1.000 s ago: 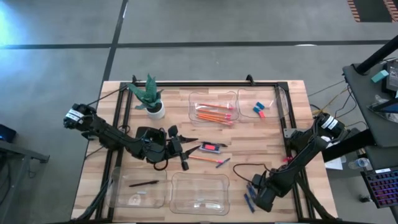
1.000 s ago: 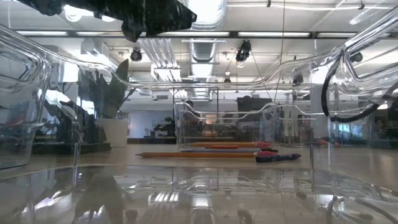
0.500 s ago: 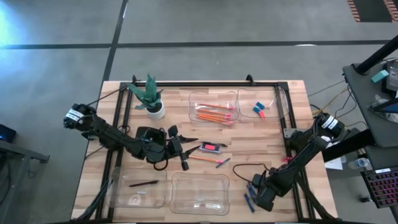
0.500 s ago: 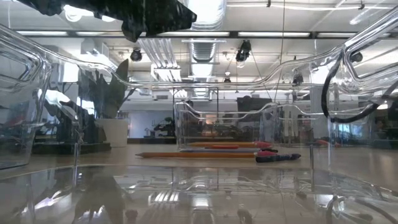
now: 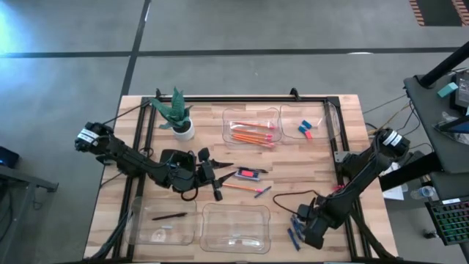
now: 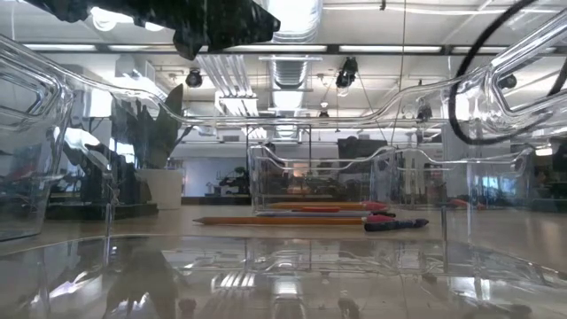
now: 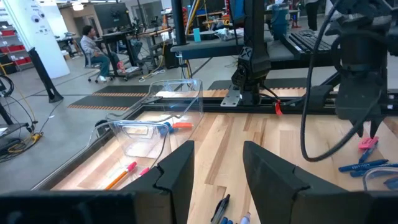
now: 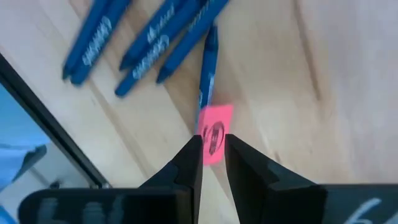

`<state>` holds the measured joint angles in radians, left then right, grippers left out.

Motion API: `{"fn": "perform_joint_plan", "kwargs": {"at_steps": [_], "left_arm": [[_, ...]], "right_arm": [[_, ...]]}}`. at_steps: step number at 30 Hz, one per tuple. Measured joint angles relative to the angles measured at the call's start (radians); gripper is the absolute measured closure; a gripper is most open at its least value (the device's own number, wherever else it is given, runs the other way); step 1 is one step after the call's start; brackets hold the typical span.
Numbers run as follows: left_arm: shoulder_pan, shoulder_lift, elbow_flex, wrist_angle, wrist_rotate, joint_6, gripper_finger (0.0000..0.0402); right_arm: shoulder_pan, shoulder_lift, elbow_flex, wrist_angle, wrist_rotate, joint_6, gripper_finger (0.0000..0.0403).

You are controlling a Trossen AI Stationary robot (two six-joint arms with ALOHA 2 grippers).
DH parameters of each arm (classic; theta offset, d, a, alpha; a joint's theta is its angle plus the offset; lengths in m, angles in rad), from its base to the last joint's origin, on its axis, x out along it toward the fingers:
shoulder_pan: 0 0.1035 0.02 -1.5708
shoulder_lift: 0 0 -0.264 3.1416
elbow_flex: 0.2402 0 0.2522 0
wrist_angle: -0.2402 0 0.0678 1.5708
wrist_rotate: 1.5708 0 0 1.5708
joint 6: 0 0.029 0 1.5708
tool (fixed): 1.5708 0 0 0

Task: Sort crayons/erasers/pens/pencils in bins
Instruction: Put the pink eraser into the top right transparent bin

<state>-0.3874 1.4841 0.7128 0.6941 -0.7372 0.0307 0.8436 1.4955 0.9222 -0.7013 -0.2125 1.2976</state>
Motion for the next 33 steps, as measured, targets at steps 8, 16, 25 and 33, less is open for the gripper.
{"fn": "perform_joint_plan", "kwargs": {"at_steps": [8,16,25,33], "left_arm": [[0.000,0.000,0.000,0.000,0.000,0.000,0.0277],[0.000,0.000,0.000,0.000,0.000,0.000,0.0277],[0.000,0.000,0.000,0.000,0.000,0.000,0.0277],[0.000,0.000,0.000,0.000,0.000,0.000,0.0277]], "right_arm": [[-0.005,-0.003,0.000,0.001,0.126,0.107,0.0344],[-0.004,-0.003,0.000,0.013,0.048,0.288,0.0289],[0.006,0.017,0.000,0.097,0.029,0.328,0.0249],[0.018,0.051,0.000,0.075,0.021,0.272,0.0271]]}}
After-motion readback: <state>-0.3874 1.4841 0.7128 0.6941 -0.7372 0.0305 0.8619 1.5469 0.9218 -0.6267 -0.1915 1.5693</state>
